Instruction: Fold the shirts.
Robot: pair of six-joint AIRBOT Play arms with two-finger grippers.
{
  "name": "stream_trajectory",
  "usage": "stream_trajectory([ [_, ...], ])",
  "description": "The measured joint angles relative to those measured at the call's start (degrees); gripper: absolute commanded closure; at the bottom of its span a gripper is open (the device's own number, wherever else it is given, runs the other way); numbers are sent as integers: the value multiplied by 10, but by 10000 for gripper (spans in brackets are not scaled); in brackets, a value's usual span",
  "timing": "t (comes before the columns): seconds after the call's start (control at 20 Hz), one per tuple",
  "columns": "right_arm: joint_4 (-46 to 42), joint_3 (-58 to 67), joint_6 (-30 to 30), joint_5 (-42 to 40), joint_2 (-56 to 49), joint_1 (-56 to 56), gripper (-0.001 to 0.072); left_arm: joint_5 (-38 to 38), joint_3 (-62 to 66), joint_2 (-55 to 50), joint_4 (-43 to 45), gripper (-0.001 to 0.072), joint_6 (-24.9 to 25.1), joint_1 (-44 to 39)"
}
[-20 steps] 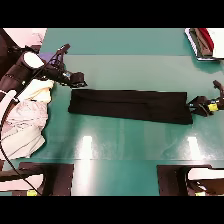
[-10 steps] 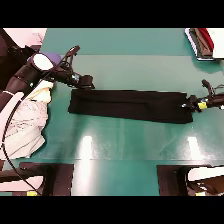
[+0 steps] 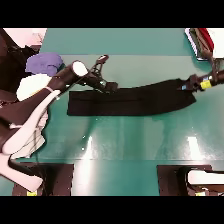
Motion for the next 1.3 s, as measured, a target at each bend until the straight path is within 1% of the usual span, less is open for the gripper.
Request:
stream_trajectory([
  [0.3,1,127,87,19,45,108,693,-11,140,-136,-15,683,-5,-36],
  [0.6,1,213,134,20,30,191,694,-7,173,-179,-23,682,-14,-42],
  [0.8,1,256,148,18,7,224,693,-23,177,-183,-17,683,-15,-29],
  [0.95,1,274,152,12,-5,238,694,-61,178,-170,-14,683,-9,-3],
  [1.1,1,281,154,1,-10,249,694,-105,178,-137,-12,683,12,34],
  [1.3,1,284,152,-22,-15,275,694,-149,179,-68,-1,682,36,101],
])
